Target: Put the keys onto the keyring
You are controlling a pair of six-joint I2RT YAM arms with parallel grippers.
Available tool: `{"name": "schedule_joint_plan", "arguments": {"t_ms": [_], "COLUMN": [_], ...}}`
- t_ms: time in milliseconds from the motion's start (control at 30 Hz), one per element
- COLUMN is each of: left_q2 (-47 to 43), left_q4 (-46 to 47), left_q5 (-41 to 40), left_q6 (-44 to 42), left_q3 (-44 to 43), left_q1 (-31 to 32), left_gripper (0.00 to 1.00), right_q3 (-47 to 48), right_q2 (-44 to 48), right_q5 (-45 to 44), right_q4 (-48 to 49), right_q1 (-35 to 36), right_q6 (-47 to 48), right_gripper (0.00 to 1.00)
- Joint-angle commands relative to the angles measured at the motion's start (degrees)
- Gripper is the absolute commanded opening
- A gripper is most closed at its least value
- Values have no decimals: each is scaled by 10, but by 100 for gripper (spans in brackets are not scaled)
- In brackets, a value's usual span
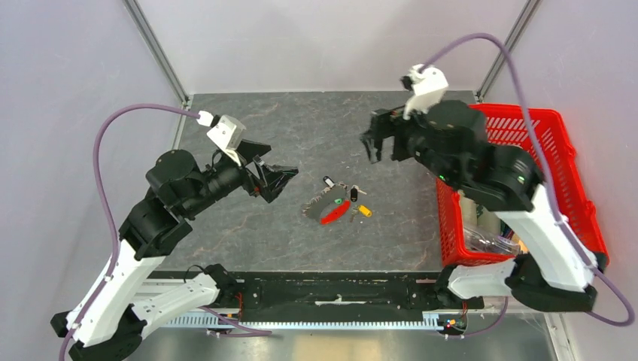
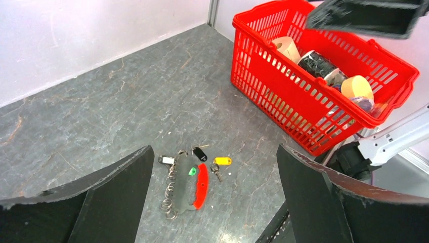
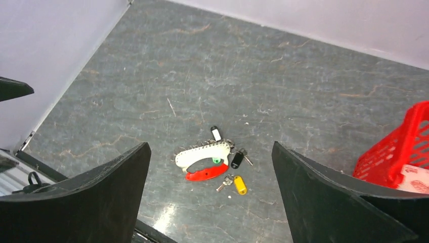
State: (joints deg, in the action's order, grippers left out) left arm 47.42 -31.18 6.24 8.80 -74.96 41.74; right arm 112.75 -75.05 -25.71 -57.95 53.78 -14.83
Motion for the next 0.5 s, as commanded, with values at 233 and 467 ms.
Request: {"name": "schedule_joint_plan", "arguments": {"t_ms": [233,467], "left_q2": [13,-32], "left_q4": [-30,-24], "left_q5": [0,-52], "left_q6": [22,99], "left_q3": [24,132], "left_q1": [-2,-2], "left_gripper": [98,95], "right_q3": [-156,-214], "right_q2": [126,60], "right_q5": [-36,41], "right_q4": [27,2], "right_q1": [-1,0], "right_q6": [6,-17], "right_gripper": [97,97]}}
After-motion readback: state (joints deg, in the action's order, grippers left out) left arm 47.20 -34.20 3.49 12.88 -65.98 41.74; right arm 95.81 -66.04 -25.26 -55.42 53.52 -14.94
